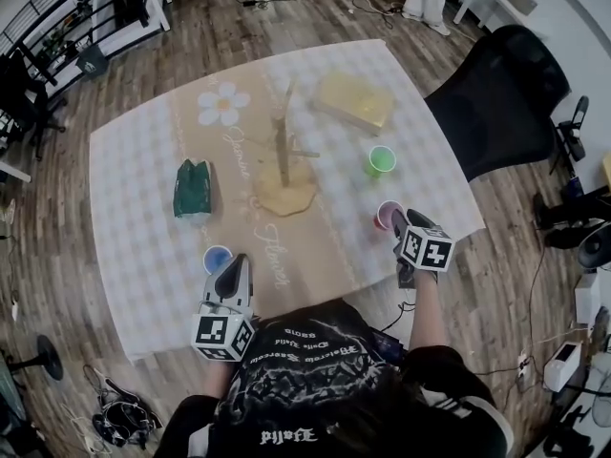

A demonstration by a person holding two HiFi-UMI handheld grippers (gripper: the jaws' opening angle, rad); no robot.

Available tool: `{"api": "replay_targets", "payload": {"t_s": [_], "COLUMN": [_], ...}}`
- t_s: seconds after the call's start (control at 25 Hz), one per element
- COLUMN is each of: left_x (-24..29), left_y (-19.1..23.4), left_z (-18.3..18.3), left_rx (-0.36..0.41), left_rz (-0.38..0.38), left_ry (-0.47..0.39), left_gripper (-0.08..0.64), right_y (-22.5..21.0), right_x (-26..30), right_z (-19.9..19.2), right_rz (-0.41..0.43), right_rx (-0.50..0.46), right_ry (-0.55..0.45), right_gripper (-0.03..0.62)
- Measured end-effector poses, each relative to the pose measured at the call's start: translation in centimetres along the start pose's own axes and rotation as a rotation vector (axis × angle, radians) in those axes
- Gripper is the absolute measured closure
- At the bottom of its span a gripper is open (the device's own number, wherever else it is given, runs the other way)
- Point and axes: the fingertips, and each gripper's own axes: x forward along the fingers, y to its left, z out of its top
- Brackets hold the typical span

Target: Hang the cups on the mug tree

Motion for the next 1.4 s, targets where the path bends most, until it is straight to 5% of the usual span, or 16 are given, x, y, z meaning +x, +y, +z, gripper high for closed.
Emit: {"api": "replay_targets", "payload": {"t_s": [0.24,0.36,0.84,1.4], "left_x": [0.4,0.6,0.5,0.0], "left_y": [0.6,0.6,0.2,0.7], "left_z": [-0.8,-1.2,-1.6,-1.4], "left_rx": [-0.015,-0.025,-0.036,-0.053], "left_rz": [0.014,0.017,0.02,0.034], "left_ry": [0.031,0.041,0.044,0.032], "left_gripper": [0.538,0.538,0.538,0.54], "right_y": [-0.1,-0.3,0.3,3.9], "right_x": [1.1,1.1,0.6,-2.6], "right_z": [-0.2,0.1,0.5,4.0], "right_rz": [-0.006,-0.027,-0.014,0.008], "right_rx": [-0.014,-0.039,-0.065,-0.103], "right_ry": [0.036,0.027,0.018,-0.102], "right_gripper": [0.47,0.558,0.563,0.565]}}
